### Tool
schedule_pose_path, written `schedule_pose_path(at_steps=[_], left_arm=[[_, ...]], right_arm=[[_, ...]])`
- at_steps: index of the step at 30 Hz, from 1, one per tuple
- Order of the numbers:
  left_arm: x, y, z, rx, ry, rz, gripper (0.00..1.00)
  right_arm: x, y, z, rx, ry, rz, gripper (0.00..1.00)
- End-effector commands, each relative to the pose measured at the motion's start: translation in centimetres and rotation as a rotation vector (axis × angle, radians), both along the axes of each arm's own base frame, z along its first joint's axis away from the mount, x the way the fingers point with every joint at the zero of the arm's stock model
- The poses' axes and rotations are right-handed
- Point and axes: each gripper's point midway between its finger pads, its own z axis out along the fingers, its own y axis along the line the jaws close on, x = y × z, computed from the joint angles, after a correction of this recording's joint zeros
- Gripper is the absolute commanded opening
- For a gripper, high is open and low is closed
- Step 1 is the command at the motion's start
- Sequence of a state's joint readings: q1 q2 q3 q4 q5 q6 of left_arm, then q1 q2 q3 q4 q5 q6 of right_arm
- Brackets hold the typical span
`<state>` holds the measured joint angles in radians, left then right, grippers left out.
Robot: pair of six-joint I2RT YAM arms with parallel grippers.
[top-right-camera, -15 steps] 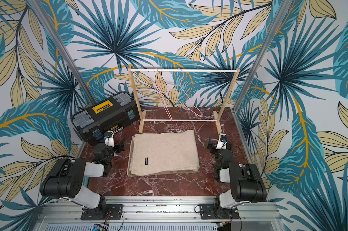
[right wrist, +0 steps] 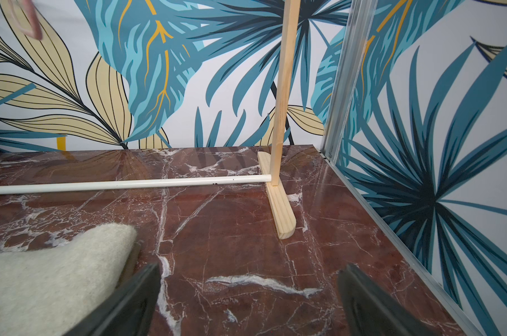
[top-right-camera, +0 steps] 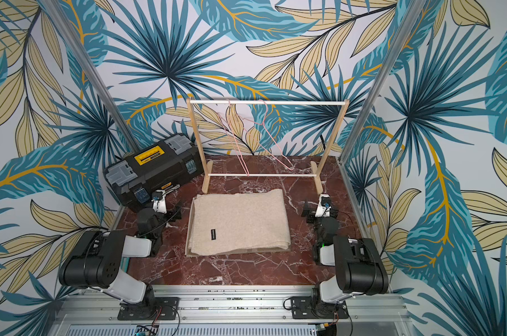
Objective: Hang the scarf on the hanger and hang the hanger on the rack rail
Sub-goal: Pick up the hanger from the clothesline.
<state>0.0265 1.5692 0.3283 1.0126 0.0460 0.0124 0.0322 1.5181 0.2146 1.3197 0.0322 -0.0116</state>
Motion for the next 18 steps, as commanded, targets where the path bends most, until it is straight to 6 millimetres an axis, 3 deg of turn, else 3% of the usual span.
schedule_pose_path(at_steps=[1, 4, 7, 10, 11, 14, 18], left_arm=[[0.5, -0.2, 1.0, 0.009, -0.03, -0.013, 1.0], [0.4, -0.3, 1.2, 0.01, -0.036, -0.014, 1.0], [0.0, -0.3, 3.3, 0.023, -0.038, -0.005, 1.0], [-0.5, -0.5, 8.2, -0.003, -0.06, -0.005, 1.0], [-0.7, -1.1, 10.3, -0.016, -0.082, -0.028, 1.0], [-1.9, -1.9, 14.6, -0.032, -0.097, -0.017, 1.0], [-3.5, -4.0, 20.4, -0.145, -0.095, -0.037, 1.0]], right_arm=[[0.1, -0.1, 0.6, 0.003, -0.025, -0.001, 0.99], [0.2, -0.1, 0.5, 0.003, -0.022, -0.001, 0.99], [0.1, -1.2, 1.8, 0.019, -0.057, -0.073, 0.99], [1.7, -4.5, 3.3, 0.076, 0.084, -0.284, 0.99], [2.1, -4.8, 3.6, 0.072, 0.142, -0.305, 0.99], [3.3, -3.7, 5.2, 0.13, 0.252, -0.27, 0.99], [2.7, -3.0, 6.2, 0.295, 0.338, -0.279, 0.99]])
